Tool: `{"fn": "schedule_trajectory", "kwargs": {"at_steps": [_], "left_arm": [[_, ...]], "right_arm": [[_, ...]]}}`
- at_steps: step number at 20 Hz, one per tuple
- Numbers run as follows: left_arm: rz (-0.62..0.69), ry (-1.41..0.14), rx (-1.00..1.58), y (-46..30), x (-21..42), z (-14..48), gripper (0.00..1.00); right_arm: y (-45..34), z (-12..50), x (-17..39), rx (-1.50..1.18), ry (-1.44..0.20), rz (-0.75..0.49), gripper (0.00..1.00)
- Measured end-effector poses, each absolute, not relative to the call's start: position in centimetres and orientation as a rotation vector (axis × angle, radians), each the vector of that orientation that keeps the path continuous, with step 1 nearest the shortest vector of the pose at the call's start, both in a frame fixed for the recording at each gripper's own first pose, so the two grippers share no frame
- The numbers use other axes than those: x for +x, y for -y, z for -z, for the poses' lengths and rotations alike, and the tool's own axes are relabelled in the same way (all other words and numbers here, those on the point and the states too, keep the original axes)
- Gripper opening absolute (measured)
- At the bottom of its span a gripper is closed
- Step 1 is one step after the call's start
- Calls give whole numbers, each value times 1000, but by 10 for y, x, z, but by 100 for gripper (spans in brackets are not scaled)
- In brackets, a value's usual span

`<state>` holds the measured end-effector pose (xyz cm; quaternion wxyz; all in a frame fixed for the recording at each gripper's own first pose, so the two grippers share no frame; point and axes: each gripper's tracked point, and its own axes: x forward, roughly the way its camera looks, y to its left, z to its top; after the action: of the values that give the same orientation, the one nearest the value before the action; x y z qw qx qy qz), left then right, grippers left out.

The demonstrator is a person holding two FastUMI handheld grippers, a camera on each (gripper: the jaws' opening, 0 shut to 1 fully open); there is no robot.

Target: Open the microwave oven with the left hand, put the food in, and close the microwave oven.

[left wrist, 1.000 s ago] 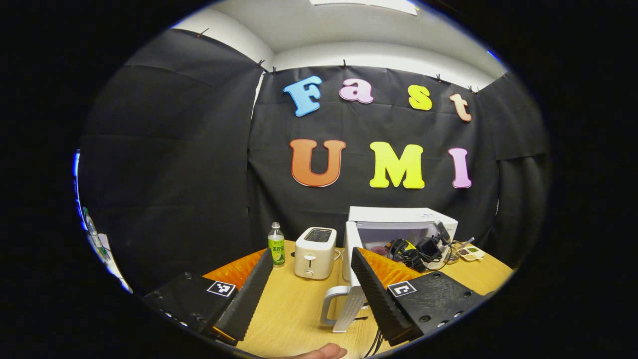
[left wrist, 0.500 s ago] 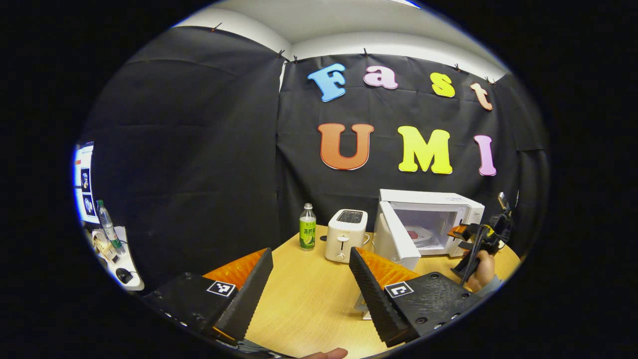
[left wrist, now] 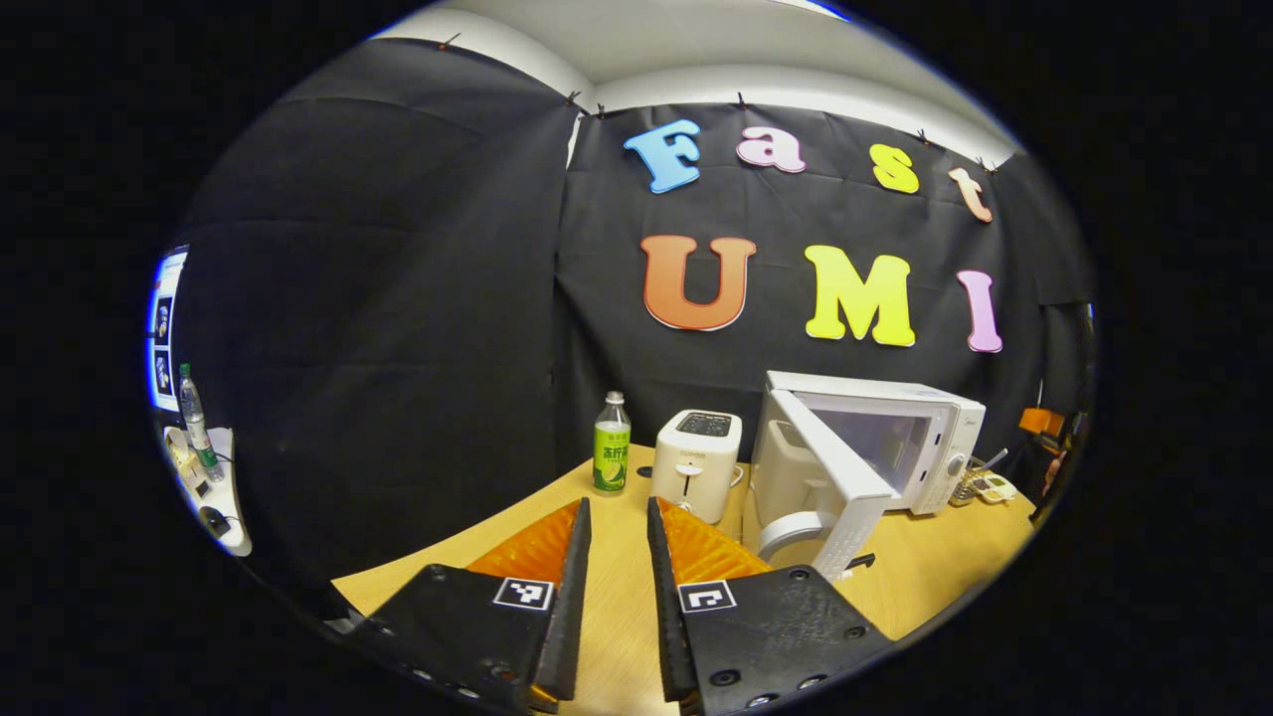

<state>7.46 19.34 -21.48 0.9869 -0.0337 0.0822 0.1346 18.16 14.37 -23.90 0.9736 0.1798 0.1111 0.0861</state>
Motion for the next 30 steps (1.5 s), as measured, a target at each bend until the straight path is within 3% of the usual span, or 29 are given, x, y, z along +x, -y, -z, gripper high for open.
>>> {"fn": "schedule_trajectory", "kwargs": {"at_steps": [3, 6, 7, 8, 9, 11, 12, 13, 14, 15, 16, 20, 22, 25, 30], "left_arm": [[-253, -234, -77, -195, 104, 248, 1], [-202, -277, -81, -182, 118, 276, 0], [-176, -285, -81, -177, 122, 282, 0], [-154, -278, -91, -171, 124, 284, 0], [-129, -275, -108, -162, 128, 288, 0], [-71, -253, -128, -143, 129, 287, 0], [-59, -234, -114, -139, 136, 287, 0], [-37, -219, -114, -132, 135, 283, 0], [-8, -206, -126, -122, 135, 279, 0], [15, -209, -143, -112, 135, 277, 0], [34, -203, -145, -101, 135, 275, 0], [162, -174, -129, -47, 134, 258, 0], [238, -156, -125, -16, 132, 249, 0], [296, -165, -68, 20, 142, 253, 0], [418, -172, -23, 84, 167, 257, 0]], "right_arm": [[-107, 194, 161, 329, -140, -126, 100], [-76, 151, 143, 263, -55, -99, 100], [-61, 146, 137, 217, -51, -65, 90], [-46, 138, 131, 165, -36, -29, 90], [-37, 129, 126, 111, -26, -9, 100], [-29, 116, 115, 26, -5, 9, 100], [-28, 108, 109, -3, 5, -2, 91], [-32, 101, 105, -15, 16, -23, 100], [-37, 95, 100, -10, 27, -53, 100], [-43, 89, 97, 0, 34, -88, 92], [-47, 86, 94, 11, 36, -115, 100], [-41, 91, 95, 46, 3, -159, 96], [-31, 101, 96, 64, -21, -162, 100], [-16, 106, 95, 65, -25, -172, 96], [16, 114, 98, 73, -24, -149, 100]]}}
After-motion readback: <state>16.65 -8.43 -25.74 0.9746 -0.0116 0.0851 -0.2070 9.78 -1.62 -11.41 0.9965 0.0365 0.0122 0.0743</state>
